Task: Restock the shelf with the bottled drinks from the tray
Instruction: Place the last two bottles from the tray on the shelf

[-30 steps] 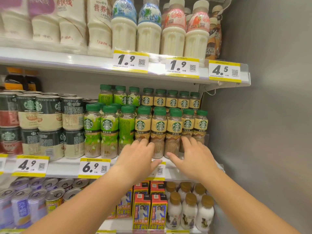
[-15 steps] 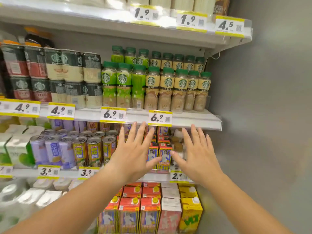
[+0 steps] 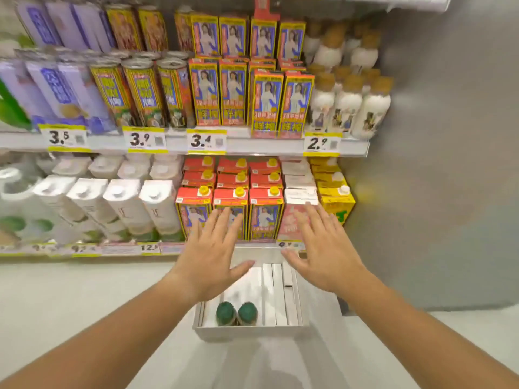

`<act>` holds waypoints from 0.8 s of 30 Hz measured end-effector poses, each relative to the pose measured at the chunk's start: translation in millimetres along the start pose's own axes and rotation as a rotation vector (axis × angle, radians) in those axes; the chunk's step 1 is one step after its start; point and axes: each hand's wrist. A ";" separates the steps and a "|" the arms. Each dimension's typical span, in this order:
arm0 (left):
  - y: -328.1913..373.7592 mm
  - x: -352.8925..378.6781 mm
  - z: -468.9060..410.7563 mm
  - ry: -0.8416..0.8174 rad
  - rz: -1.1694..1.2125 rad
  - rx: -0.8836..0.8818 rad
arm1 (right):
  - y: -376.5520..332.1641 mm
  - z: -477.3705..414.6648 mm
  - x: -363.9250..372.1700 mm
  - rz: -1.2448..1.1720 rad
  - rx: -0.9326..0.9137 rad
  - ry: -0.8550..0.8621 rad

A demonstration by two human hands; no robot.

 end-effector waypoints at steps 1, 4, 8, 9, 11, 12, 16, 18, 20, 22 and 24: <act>-1.1 16.7 -0.1 -0.033 0.022 0.022 | -1.0 -0.6 17.7 0.002 -0.024 -0.030; -10.1 68.2 -1.5 -0.130 0.092 0.125 | -8.2 -0.4 68.8 -0.013 -0.087 -0.135; -32.6 125.2 -8.2 -0.367 0.398 0.114 | -17.2 -4.0 133.0 -0.170 -0.159 -0.289; -38.6 136.4 -11.6 -0.458 0.477 0.097 | -19.3 -5.5 147.2 -0.222 -0.175 -0.337; -49.4 157.2 -19.9 -0.626 0.536 0.067 | -21.2 -9.1 172.1 -0.316 -0.191 -0.429; -53.3 166.6 -23.9 -0.701 0.536 0.058 | -21.1 -10.8 182.3 -0.373 -0.191 -0.490; -55.6 195.1 -33.8 -0.896 0.497 0.115 | -20.8 -20.2 211.2 -0.590 -0.199 -0.734; -50.9 202.0 -38.1 -0.872 0.561 0.146 | -27.0 -27.1 221.6 -0.685 -0.207 -0.782; -45.5 206.8 -42.2 -0.825 0.614 0.199 | -36.5 -35.8 230.4 -0.781 -0.213 -0.815; -42.8 210.1 -46.4 -0.807 0.619 0.274 | -45.9 -45.0 233.8 -0.886 -0.215 -0.854; -42.1 211.2 -51.0 -0.823 0.600 0.329 | -52.0 -52.7 233.8 -0.927 -0.242 -0.864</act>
Point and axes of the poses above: each hand's wrist, its own z-axis away from the middle knuckle, its own x-axis out of the palm, y = z × x, and after that the axes turned 13 degrees about -y, right-handed
